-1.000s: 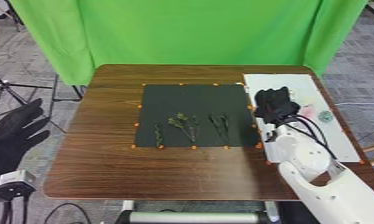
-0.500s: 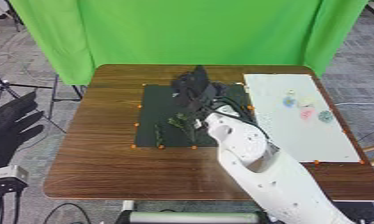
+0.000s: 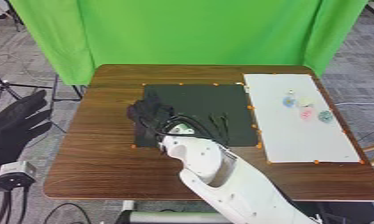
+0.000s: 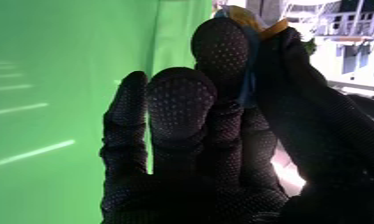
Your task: Arrange flowers
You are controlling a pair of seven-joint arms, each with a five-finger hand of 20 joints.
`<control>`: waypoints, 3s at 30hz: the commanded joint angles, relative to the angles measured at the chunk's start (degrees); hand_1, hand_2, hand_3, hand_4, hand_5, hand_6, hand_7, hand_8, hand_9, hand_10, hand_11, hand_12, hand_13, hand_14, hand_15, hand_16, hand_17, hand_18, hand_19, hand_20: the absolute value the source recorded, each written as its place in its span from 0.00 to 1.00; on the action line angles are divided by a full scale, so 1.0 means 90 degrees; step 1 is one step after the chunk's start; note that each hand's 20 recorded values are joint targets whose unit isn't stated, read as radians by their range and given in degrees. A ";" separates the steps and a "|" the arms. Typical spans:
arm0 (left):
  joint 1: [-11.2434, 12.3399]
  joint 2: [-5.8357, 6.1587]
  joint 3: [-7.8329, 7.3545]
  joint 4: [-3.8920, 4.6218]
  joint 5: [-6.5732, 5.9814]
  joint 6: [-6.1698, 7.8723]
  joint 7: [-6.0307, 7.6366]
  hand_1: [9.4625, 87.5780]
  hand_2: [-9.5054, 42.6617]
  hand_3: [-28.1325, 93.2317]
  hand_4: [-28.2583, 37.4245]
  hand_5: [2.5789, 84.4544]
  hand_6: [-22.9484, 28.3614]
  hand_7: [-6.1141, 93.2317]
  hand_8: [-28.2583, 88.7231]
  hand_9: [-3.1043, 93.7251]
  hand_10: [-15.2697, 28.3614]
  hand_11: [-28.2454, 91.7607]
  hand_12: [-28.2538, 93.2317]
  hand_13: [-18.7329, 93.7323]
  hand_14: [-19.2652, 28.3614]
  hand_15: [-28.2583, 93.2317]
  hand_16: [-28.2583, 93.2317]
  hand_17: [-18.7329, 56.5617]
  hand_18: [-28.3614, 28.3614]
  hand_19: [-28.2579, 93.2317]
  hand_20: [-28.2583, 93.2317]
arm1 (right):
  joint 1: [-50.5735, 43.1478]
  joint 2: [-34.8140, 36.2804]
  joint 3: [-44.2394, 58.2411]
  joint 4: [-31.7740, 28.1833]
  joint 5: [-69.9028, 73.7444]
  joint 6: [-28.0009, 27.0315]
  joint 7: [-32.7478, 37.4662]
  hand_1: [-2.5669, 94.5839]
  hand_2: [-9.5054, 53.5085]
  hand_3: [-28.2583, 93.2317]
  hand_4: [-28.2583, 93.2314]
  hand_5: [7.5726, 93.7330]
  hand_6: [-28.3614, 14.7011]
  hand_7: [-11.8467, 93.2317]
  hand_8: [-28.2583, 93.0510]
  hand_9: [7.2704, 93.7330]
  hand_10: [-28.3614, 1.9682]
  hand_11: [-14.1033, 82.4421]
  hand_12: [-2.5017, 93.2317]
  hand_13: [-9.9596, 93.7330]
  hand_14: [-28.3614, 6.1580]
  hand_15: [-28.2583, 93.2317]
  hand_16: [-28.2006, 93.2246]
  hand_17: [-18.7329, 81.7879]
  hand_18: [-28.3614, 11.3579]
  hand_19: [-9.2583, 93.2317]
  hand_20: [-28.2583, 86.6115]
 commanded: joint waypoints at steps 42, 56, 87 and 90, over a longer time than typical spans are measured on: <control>-0.0264 0.0171 0.0351 0.0125 0.0040 -0.0064 -0.0255 0.15 0.18 0.81 0.00 0.22 0.46 0.27 0.15 0.21 0.55 0.33 0.40 0.29 0.63 0.35 0.30 0.10 0.82 0.54 0.31 | -0.0101 -0.0349 -0.0217 0.0815 -0.1360 -0.0510 0.0310 0.42 0.00 0.91 0.00 0.52 0.70 0.56 0.21 0.62 0.69 0.50 0.41 0.61 0.64 0.82 0.46 0.31 0.23 0.76 0.68; -0.0242 0.0137 0.0352 0.0118 0.0037 -0.0073 -0.0240 0.15 0.18 0.81 0.00 0.22 0.47 0.27 0.15 0.21 0.55 0.33 0.40 0.29 0.63 0.35 0.30 0.10 0.82 0.54 0.31 | -0.0178 -0.0405 0.0072 0.0640 -0.1158 -0.0772 0.0347 0.36 0.00 0.95 0.00 0.50 0.60 0.37 0.10 0.51 0.58 0.54 0.32 0.54 0.57 0.83 0.43 0.28 0.22 0.75 0.68; 0.0234 -0.0344 0.0209 -0.0062 0.0095 0.0080 0.0121 0.16 0.18 0.81 0.00 0.23 0.47 0.27 0.15 0.21 0.55 0.33 0.40 0.29 0.63 0.35 0.30 0.10 0.82 0.54 0.31 | -0.0339 0.1703 0.2185 -0.0270 0.0259 -0.0333 0.1704 0.30 0.00 0.95 0.01 0.37 0.55 0.32 0.14 0.39 0.48 0.41 0.30 0.47 0.51 0.79 0.39 0.24 0.19 0.74 0.68; 0.0277 -0.0395 0.0196 -0.0076 0.0102 0.0056 0.0127 0.16 0.18 0.81 0.00 0.23 0.46 0.27 0.15 0.21 0.55 0.33 0.40 0.29 0.63 0.35 0.30 0.10 0.82 0.54 0.31 | -0.0391 0.2154 0.2409 -0.0042 0.0237 -0.0333 0.2175 0.31 0.00 0.95 0.01 0.37 0.55 0.32 0.14 0.39 0.47 0.40 0.30 0.47 0.51 0.79 0.39 0.25 0.19 0.74 0.68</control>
